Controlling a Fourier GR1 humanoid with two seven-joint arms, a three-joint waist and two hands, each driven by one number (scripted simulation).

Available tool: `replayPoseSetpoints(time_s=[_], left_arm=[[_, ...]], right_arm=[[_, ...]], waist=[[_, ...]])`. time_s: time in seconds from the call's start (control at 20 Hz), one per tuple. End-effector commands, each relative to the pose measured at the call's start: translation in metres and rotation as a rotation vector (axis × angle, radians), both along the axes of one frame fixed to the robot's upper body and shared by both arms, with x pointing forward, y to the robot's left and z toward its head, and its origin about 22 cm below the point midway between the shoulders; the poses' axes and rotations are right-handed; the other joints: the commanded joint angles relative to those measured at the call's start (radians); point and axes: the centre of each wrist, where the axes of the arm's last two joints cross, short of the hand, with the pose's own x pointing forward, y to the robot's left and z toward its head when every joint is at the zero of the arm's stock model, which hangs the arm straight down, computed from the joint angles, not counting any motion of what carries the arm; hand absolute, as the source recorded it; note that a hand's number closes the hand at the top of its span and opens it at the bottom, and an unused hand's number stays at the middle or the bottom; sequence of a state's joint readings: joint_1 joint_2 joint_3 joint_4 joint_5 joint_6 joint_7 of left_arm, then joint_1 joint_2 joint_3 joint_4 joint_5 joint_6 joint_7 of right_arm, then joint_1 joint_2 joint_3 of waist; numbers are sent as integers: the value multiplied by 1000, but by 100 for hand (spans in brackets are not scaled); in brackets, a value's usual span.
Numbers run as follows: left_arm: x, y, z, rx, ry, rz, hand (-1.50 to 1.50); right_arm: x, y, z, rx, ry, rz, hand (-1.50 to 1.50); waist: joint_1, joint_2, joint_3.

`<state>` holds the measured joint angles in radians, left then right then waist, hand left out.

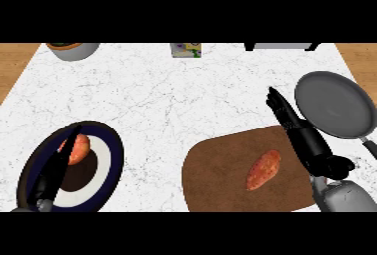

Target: Pick the sweet potato from the cutting board and place it in the pan

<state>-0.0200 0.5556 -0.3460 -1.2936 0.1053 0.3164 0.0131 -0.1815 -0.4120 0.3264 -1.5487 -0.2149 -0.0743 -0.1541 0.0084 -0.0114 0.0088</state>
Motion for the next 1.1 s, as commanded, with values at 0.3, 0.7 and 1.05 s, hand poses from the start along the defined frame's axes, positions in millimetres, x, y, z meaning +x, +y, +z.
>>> replayPoseSetpoints(time_s=[0.3,0.7,1.05], left_arm=[[46,-41,63,-443,-252,61,0],[44,-34,79,-483,-257,83,0],[38,-49,85,-510,-258,38,0]], right_arm=[[-17,-90,14,-69,-1,-512,150],[-134,-85,-2,-291,-79,-692,-150],[-155,-82,63,-500,-92,-583,-150]], waist=[[-67,-1,-15],[-61,1,-11],[-18,8,-11]])
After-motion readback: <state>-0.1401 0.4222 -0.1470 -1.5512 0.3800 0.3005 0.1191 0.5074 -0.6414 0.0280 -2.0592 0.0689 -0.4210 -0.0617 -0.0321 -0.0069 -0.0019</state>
